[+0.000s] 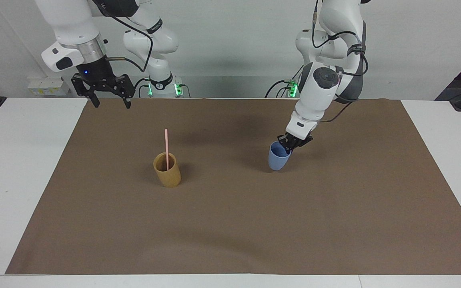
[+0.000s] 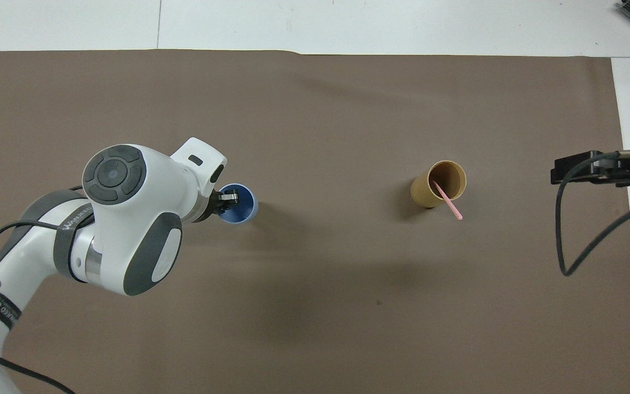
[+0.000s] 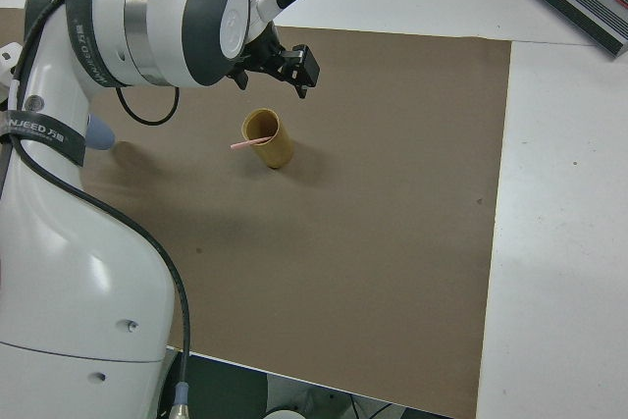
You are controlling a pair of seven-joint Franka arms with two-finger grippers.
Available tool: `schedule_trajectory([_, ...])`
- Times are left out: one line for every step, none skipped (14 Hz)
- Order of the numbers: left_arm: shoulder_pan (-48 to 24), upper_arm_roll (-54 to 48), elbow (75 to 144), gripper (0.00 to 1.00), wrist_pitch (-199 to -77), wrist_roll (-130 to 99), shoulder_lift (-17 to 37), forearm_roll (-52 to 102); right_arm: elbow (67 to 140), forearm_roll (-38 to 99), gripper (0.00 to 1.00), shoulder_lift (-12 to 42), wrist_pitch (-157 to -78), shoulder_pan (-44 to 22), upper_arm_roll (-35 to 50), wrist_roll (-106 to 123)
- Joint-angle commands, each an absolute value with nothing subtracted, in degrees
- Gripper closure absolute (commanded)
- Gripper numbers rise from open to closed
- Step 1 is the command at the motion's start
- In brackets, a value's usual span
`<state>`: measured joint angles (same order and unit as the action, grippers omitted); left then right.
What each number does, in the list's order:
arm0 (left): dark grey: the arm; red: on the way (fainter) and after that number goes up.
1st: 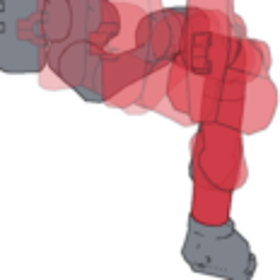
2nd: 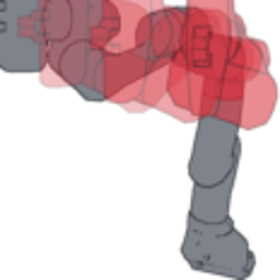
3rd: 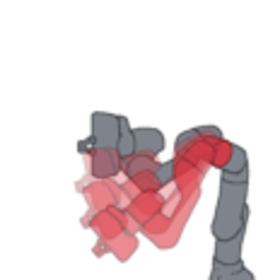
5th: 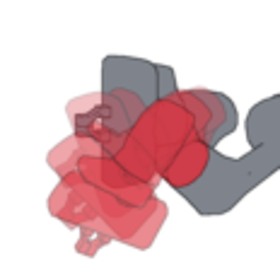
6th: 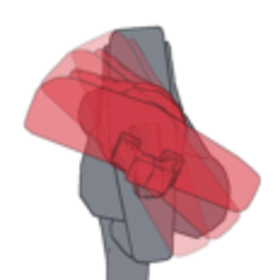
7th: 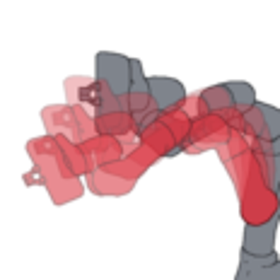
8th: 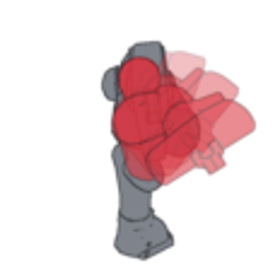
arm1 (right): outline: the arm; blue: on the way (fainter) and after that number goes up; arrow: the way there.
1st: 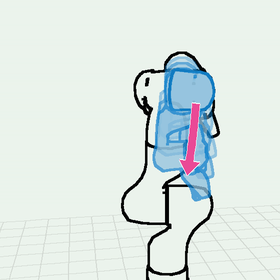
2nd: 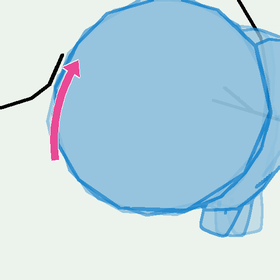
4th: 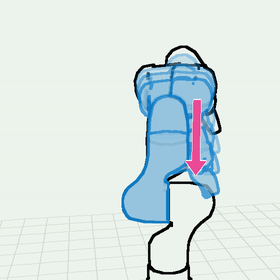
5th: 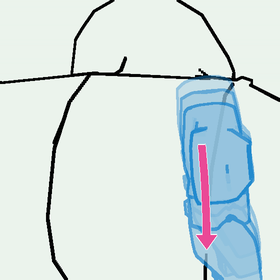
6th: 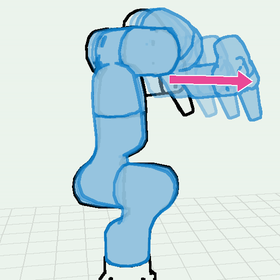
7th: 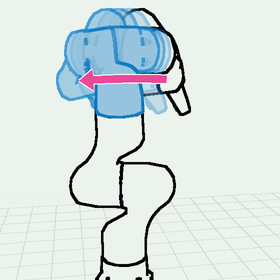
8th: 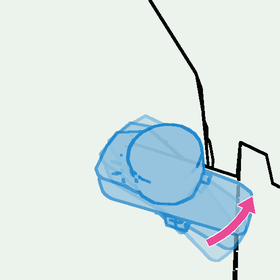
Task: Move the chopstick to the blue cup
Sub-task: 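Slide the blue cup toward the tan cup while the right gripper reaches out, then release the blue cup with the left gripper and withdraw it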
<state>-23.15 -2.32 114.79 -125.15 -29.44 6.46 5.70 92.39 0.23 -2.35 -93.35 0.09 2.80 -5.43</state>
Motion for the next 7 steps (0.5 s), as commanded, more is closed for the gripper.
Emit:
schedule_trajectory([-25.7,-1.5,112.0,1.0,-124.4,-30.6,8.5,6.9,97.7,1.1,0.0,-4.2,-98.1,-3.0,2.9,-6.8])
schedule_trajectory([-26.2,-1.4,111.9,1.0,-124.4,-30.8,9.8,6.9,99.0,1.1,0.0,-4.2,-99.6,-4.1,2.9,-7.1])
schedule_trajectory([-26.3,-1.4,111.7,1.0,-124.6,-30.8,11.1,6.8,100.3,1.1,0.0,-4.2,-100.9,-5.0,2.9,-7.9])
schedule_trajectory([-26.3,-1.4,111.5,1.0,-125.1,-30.8,11.9,6.8,101.6,1.1,0.0,-4.2,-102.6,-5.5,2.9,-8.6])
schedule_trajectory([-26.4,-1.4,111.5,1.0,-125.1,-30.8,12.0,6.8,102.8,1.1,0.0,-4.2,-104.0,-6.1,2.9,-8.8])
schedule_trajectory([-26.4,-1.4,111.5,1.0,-124.9,-30.8,12.0,6.8,105.5,1.1,0.0,-4.7,-106.0,-6.8,2.9,-11.1])
schedule_trajectory([-26.4,-1.5,111.5,0.97,-125.0,-30.8,12.0,6.9,108.4,1.0,0.0,-5.3,-109.3,-7.2,2.9,-12.0])
